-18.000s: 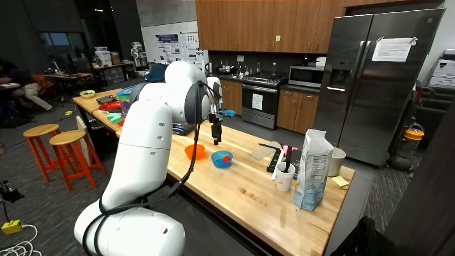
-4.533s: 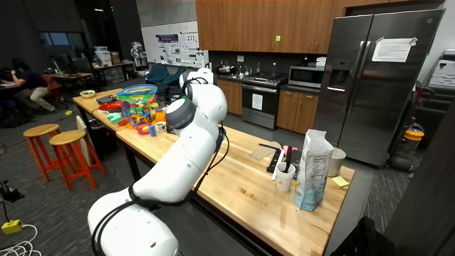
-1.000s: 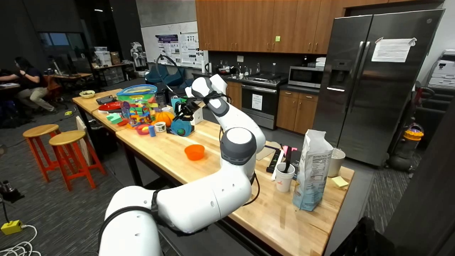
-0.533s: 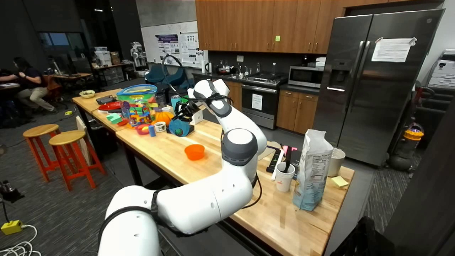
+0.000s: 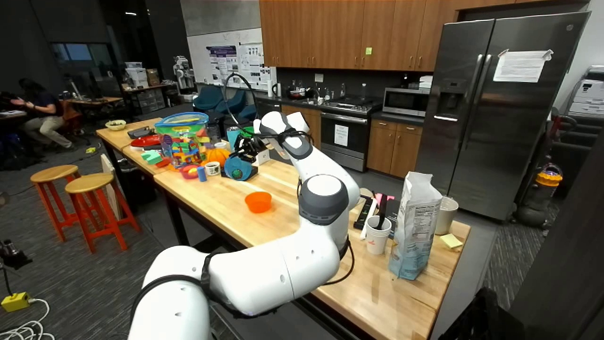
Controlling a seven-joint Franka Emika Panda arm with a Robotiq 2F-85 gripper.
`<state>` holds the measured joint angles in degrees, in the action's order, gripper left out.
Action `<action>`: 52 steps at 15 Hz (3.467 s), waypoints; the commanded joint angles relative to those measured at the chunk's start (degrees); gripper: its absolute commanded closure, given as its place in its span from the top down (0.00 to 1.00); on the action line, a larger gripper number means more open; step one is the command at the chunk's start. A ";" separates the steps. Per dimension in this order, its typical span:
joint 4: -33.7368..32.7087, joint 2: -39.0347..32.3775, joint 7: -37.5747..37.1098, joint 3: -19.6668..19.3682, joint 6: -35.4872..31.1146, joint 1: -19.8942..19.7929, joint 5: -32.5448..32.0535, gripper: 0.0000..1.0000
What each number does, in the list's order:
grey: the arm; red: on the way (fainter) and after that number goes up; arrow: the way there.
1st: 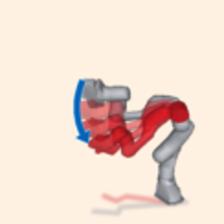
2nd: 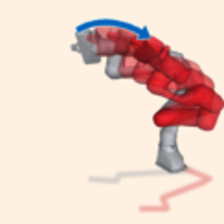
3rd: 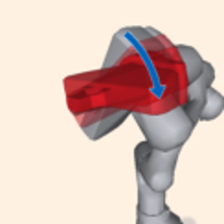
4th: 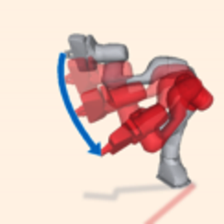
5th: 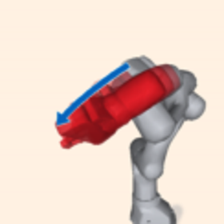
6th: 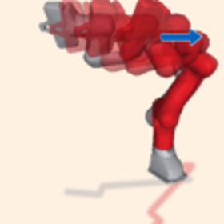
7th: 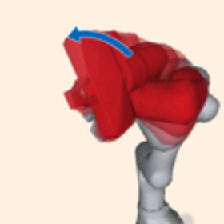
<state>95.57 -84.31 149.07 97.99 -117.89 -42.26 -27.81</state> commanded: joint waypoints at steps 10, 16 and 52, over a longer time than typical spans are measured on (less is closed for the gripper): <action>13.48 0.34 0.00 -0.27 -13.72 -7.82 0.93 0.01; 7.29 1.29 -0.02 -10.24 1.47 -10.47 -5.23 0.01; 12.44 -0.39 -0.01 3.04 -16.24 -6.82 -6.84 0.01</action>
<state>101.72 -84.95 149.06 98.31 -127.33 -47.12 -36.88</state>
